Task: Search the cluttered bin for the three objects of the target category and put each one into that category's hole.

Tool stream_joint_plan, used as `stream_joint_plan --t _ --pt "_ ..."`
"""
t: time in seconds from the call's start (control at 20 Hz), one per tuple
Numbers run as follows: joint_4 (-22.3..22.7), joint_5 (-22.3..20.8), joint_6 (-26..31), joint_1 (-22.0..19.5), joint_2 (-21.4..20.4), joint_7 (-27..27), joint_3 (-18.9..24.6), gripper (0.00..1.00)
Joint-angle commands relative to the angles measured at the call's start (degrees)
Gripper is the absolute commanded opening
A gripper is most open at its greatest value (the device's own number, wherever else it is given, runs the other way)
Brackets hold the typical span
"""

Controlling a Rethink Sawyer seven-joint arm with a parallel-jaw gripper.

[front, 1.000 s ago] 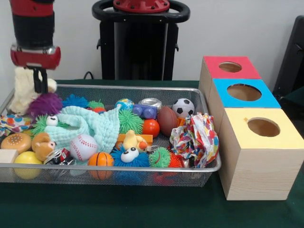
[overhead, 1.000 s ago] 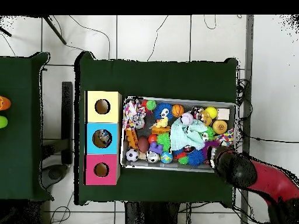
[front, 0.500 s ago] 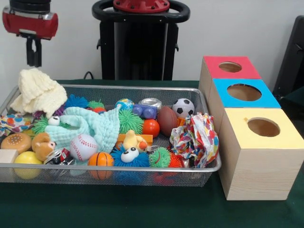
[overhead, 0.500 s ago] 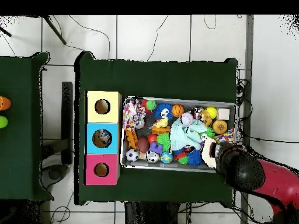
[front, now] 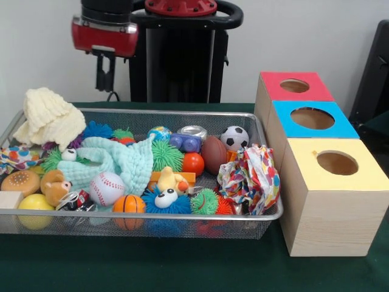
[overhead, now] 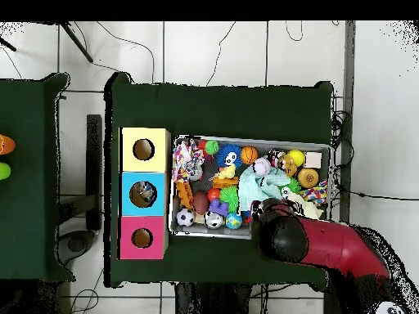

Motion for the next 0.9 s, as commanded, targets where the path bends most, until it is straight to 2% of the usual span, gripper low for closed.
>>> stream_joint_plan --t 0.05,0.45,0.75,0.9 --pt "6.2 4.8 -4.6 4.8 3.1 19.7 -6.4 0.00" --pt "7.7 9.8 -1.9 9.3 0.4 21.3 -8.3 0.00" --pt "7.7 13.6 3.2 16.8 -2.8 24.9 -12.6 0.00" --pt "6.3 14.9 4.0 20.9 -1.7 27.3 -15.3 0.00"
